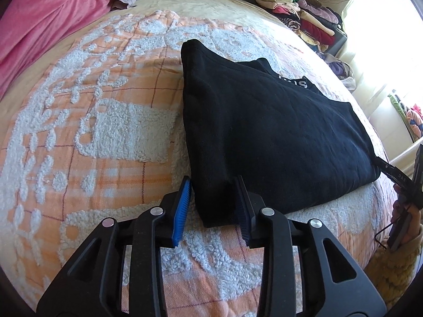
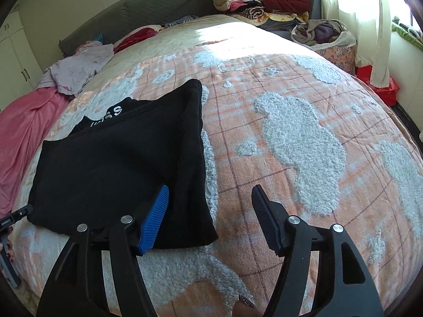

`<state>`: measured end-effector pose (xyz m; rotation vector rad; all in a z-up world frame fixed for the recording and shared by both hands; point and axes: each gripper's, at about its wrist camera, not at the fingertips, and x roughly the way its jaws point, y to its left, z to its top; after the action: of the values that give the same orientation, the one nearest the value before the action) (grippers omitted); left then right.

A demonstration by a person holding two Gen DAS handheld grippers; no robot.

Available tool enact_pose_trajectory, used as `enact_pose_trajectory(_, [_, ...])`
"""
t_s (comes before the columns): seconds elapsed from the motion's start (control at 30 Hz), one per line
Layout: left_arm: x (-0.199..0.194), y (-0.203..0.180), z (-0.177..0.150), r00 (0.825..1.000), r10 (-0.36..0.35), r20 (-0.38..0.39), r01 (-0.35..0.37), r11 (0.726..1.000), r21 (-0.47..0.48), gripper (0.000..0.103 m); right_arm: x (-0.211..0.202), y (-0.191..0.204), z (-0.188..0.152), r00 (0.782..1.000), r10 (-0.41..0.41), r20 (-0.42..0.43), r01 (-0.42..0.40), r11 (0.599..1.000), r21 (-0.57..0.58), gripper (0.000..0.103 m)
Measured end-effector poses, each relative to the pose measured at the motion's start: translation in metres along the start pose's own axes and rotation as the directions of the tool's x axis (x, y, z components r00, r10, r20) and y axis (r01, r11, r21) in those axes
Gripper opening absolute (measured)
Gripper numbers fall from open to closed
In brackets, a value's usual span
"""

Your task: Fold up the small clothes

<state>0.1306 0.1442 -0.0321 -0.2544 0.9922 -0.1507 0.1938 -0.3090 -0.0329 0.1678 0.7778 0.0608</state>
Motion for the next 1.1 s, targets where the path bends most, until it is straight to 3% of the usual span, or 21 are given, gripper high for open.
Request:
enact_pose_trajectory(0.07, [-0.001,-0.001,-0.001,1.0,0.0,-0.001,0.0,1.0,0.003,0.031,-0.004,0.0,-0.001,1.0,-0.009,0.012,0.009,1.0,0.002,0.075])
enact_pose_trajectory(0.33, [-0.009,-0.005,-0.001,1.0,-0.003,0.011,0.003,1.0,0.017,0.038,-0.017,0.0,-0.007,0.999,0.01,0.048,-0.01,1.0,0.013,0.08])
enact_pose_trajectory(0.5, [-0.015,-0.004,0.002,1.0,-0.001,0.031,0.001,1.0,0.015,0.045,-0.027,0.004,-0.013,0.997,0.0,0.078,0.0,1.0,0.01,0.094])
enact_pose_trajectory(0.77, [-0.029,0.001,0.007,0.997,0.019,0.076,-0.019,1.0,0.005,0.066,-0.04,0.028,-0.022,0.994,0.004,0.109,0.0,0.999,-0.04,0.096])
enact_pose_trajectory(0.9, [-0.035,0.005,0.01,0.993,0.049,0.103,-0.049,0.999,-0.004,0.069,-0.046,0.048,-0.027,0.993,0.039,0.114,-0.03,0.997,-0.077,0.097])
enact_pose_trajectory(0.97, [-0.037,0.007,0.011,0.992,0.062,0.109,-0.061,0.998,-0.009,0.084,-0.048,0.058,-0.029,0.992,0.056,0.111,-0.046,0.994,-0.095,0.098])
enact_pose_trajectory(1.1, [-0.042,0.008,0.012,0.988,0.088,0.13,-0.087,0.996,-0.01,0.084,-0.051,0.079,-0.031,0.989,0.096,0.109,-0.082,0.989,-0.125,0.098])
